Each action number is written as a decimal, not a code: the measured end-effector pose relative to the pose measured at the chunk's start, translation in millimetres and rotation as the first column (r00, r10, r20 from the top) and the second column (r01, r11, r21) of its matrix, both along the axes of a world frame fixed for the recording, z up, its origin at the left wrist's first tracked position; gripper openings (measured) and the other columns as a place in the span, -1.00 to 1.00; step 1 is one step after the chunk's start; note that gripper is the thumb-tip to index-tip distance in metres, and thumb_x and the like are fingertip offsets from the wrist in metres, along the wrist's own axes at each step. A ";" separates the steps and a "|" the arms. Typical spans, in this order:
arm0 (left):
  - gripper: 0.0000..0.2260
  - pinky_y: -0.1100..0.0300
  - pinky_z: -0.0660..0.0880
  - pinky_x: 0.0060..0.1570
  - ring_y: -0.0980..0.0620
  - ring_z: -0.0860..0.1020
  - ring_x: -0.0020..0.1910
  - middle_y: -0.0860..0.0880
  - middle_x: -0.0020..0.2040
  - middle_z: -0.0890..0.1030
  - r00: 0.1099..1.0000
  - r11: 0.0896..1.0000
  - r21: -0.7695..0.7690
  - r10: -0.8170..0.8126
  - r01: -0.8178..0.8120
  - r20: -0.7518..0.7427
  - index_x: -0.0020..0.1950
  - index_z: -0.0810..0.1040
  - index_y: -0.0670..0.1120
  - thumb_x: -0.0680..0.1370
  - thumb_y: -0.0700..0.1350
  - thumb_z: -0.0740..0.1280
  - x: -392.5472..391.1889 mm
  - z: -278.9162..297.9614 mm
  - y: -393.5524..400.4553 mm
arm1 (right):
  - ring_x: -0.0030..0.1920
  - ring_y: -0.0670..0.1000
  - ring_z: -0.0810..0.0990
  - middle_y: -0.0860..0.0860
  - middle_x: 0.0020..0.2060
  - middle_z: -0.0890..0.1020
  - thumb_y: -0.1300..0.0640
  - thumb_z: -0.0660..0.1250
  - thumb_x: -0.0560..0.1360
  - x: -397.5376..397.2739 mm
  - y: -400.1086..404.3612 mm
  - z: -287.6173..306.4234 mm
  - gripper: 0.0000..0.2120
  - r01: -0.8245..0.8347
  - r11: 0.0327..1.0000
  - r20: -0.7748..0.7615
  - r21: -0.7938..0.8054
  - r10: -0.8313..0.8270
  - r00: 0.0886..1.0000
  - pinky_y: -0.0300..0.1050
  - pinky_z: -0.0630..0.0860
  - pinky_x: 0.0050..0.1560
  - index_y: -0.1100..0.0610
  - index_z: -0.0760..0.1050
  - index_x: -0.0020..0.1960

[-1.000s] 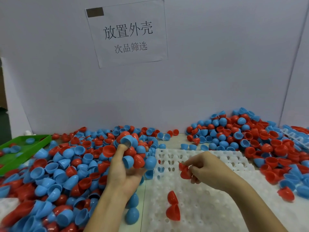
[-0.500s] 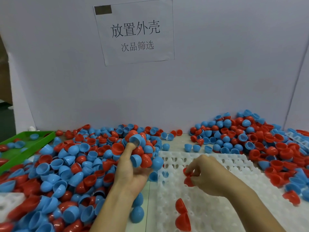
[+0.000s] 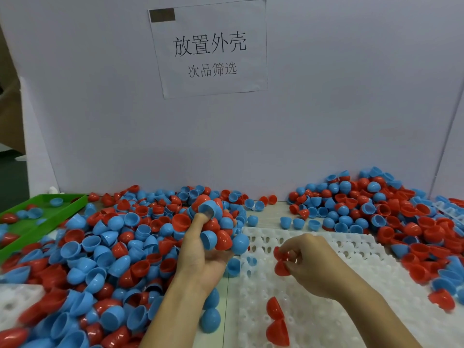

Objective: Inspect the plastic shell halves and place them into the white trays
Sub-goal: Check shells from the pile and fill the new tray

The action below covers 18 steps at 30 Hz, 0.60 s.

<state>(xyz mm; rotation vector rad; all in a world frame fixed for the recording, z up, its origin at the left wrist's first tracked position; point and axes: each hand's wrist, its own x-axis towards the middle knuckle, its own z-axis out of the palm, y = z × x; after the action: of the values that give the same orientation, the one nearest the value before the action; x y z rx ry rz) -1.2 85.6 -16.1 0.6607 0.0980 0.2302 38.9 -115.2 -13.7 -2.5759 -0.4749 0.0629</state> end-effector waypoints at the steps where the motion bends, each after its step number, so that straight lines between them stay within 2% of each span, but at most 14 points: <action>1: -0.87 -0.11 0.64 -0.12 -0.05 0.71 -0.25 -0.12 -0.18 0.71 1.000 1.000 -0.001 -0.003 0.003 0.000 -0.25 0.76 -0.05 0.29 -0.03 0.50 -0.1 0.1 0.0 | -0.17 -0.19 0.59 -0.12 -0.08 0.64 0.19 0.38 0.55 0.1 0.8 -0.7 -0.72 0.004 1.000 -0.016 0.013 -0.004 1.000 -0.37 0.53 -0.22 0.00 0.60 0.24; 8: -0.83 -0.08 0.66 -0.15 -0.06 0.72 -0.24 -0.13 -0.15 0.72 1.000 1.000 -0.009 -0.006 0.006 -0.015 -0.23 0.77 -0.07 0.28 -0.02 0.49 -0.2 -0.9 1.4 | -0.23 -0.26 0.61 -0.24 -0.27 0.58 0.20 0.41 0.53 -2.1 -1.2 5.2 -0.77 0.028 0.991 -0.001 0.129 -0.028 1.000 -0.45 0.49 -0.30 0.06 0.62 0.18; 12: -0.68 -0.06 0.66 -0.29 -0.09 0.72 -0.24 -0.17 -0.13 0.72 0.999 0.999 -0.048 0.006 -0.008 -0.036 -0.01 0.69 -0.13 0.29 -0.03 0.48 -2.1 0.3 2.0 | -0.23 -0.22 0.58 -0.25 -0.28 0.56 0.21 0.38 0.55 -2.3 0.0 19.2 -0.81 0.061 0.984 0.063 0.166 -0.072 0.995 -0.45 0.45 -0.35 0.09 0.63 0.15; 15: -0.62 -0.03 0.65 -0.30 -0.08 0.72 -0.25 -0.16 -0.14 0.72 0.999 0.998 -0.062 0.004 -0.006 -0.036 0.05 0.66 -0.13 0.28 -0.03 0.48 -1.3 1.0 1.5 | -0.28 -0.20 0.60 -0.18 -0.26 0.59 0.19 0.37 0.56 6.3 15.0 39.3 -0.83 0.030 0.991 0.080 0.127 -0.041 0.996 -0.44 0.44 -0.40 0.13 0.64 0.14; 18: -0.72 -0.07 0.67 -0.19 -0.07 0.72 -0.25 -0.15 -0.16 0.72 0.999 0.998 -0.067 0.007 -0.010 -0.033 -0.07 0.74 -0.11 0.28 -0.03 0.49 0.3 -2.0 1.4 | -0.32 -0.14 0.62 -0.04 -0.18 0.66 0.18 0.40 0.55 26.4 38.5 55.1 -0.84 -0.022 0.999 0.111 0.043 0.017 0.994 -0.36 0.50 -0.39 0.17 0.64 0.11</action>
<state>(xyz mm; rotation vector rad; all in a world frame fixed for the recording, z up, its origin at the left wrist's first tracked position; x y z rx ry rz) -0.8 87.0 -18.0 0.5972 0.1398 0.2232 65.2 -76.8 41.4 -2.5402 -0.5369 -0.0827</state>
